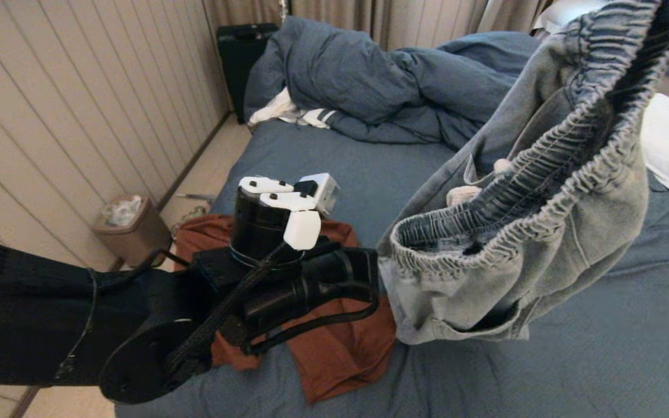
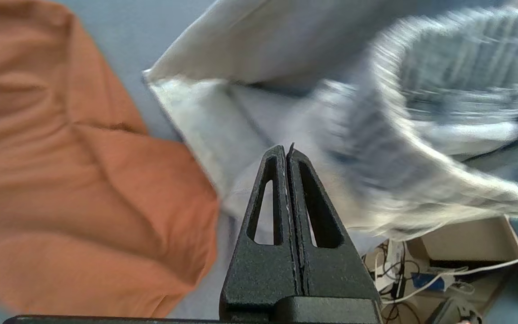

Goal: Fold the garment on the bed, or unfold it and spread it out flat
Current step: Unford the blue shorts

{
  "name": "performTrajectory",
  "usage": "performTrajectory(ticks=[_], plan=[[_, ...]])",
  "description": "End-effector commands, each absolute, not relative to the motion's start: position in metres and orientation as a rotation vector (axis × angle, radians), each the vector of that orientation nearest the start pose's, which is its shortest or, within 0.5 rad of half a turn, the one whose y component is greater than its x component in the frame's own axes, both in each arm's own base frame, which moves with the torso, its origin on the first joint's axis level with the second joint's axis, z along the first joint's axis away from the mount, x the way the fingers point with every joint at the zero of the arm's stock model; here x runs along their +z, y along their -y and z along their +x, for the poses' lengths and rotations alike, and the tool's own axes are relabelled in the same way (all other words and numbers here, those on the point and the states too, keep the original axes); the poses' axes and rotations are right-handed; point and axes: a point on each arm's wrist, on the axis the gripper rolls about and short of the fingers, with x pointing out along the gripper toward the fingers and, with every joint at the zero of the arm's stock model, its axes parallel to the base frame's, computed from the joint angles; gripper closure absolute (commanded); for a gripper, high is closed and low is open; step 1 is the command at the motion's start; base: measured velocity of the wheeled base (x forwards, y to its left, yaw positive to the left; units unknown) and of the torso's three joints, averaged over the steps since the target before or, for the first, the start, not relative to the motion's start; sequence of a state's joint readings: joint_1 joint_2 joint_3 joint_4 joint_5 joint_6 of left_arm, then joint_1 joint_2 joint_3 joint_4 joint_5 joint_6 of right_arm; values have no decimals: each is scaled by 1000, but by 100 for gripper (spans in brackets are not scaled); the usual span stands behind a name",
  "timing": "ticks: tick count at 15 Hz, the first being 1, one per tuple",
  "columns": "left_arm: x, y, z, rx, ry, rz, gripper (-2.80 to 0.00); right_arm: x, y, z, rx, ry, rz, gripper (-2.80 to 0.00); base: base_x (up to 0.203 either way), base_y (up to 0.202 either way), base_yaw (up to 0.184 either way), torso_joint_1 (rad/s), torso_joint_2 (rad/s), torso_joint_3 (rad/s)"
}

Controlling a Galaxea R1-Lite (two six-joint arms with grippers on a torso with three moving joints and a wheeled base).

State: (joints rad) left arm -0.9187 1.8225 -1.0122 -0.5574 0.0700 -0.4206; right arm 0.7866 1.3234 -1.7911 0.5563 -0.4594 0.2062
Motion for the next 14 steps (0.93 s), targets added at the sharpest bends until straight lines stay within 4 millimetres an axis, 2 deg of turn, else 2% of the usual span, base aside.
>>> performTrajectory(ticks=[1, 4, 8, 9, 14], plan=[[182, 294, 214, -802, -420, -258, 0, 422, -115, 129, 315, -141, 127, 0, 0, 0, 0, 0, 0, 0], [192, 297, 215, -811, -386, -271, 0, 421, -121, 135, 314, -151, 120, 0, 0, 0, 0, 0, 0, 0], [202, 280, 202, -802, -408, -216, 0, 421, -119, 135, 312, -152, 121, 0, 0, 0, 0, 0, 0, 0], [205, 274, 199, -795, -432, -196, -280, 421, -118, 134, 311, -152, 121, 0, 0, 0, 0, 0, 0, 0], [210, 259, 188, -815, -420, -200, -280, 422, -117, 134, 310, -144, 126, 0, 0, 0, 0, 0, 0, 0]])
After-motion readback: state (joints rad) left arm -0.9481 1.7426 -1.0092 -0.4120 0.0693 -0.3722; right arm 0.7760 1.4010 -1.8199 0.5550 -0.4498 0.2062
